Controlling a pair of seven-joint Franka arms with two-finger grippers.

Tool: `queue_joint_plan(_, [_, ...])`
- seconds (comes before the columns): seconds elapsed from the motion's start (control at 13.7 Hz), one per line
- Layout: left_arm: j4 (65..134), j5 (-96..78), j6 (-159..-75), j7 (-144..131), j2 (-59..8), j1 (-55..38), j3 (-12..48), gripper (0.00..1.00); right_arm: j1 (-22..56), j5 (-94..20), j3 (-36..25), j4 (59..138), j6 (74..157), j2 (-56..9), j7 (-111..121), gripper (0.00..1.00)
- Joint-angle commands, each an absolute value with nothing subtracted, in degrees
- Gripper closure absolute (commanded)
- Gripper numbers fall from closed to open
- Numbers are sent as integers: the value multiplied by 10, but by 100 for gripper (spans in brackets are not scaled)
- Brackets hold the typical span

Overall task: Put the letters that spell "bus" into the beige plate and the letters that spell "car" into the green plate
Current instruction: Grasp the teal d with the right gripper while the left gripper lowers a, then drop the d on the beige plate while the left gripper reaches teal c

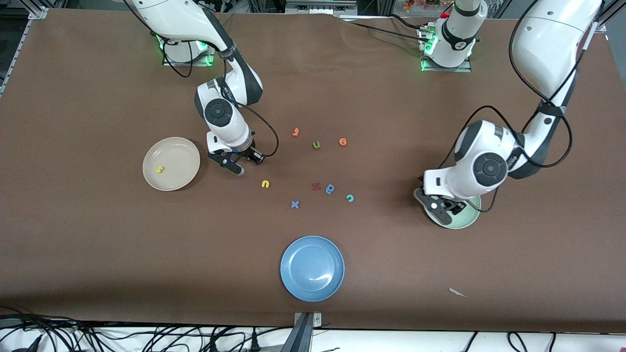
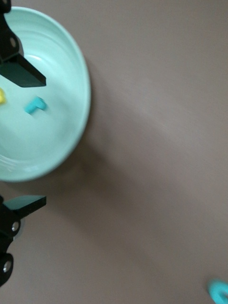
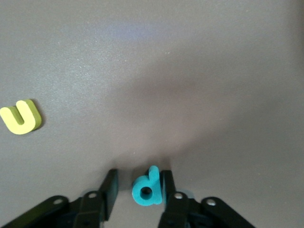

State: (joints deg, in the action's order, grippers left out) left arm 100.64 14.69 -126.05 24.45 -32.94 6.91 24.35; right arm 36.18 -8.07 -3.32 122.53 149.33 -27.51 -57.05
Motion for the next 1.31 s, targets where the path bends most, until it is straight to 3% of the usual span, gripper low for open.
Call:
queue_joint_plan(0.0, [974,152,-1244,198,-327,20,248,0,365,-89,-28,1244,1499,-265,-565,70])
queue_joint_plan(0.29, [925,154,-1245,81,-378,-55,248,0,364,-89,-24,1238,1497,-269,-561,79])
queue_joint_plan(0.51, [884,156,-1252,42,-438,-116,243,0,359,-89,-53,1173,1359,-256,-501,83])
queue_joint_plan(0.66, [875,160,-1284,29,-462,-132,241,0,359,-88,-88,1172,1319,-232,-428,83])
queue_joint_plan(0.87, [874,179,-1324,32,-476,-141,228,0,360,-86,-154,1208,1284,-189,-306,83])
queue_joint_plan(1.24, [846,203,-1360,46,-516,-142,221,2,360,-86,-251,1318,1325,-120,-123,83])
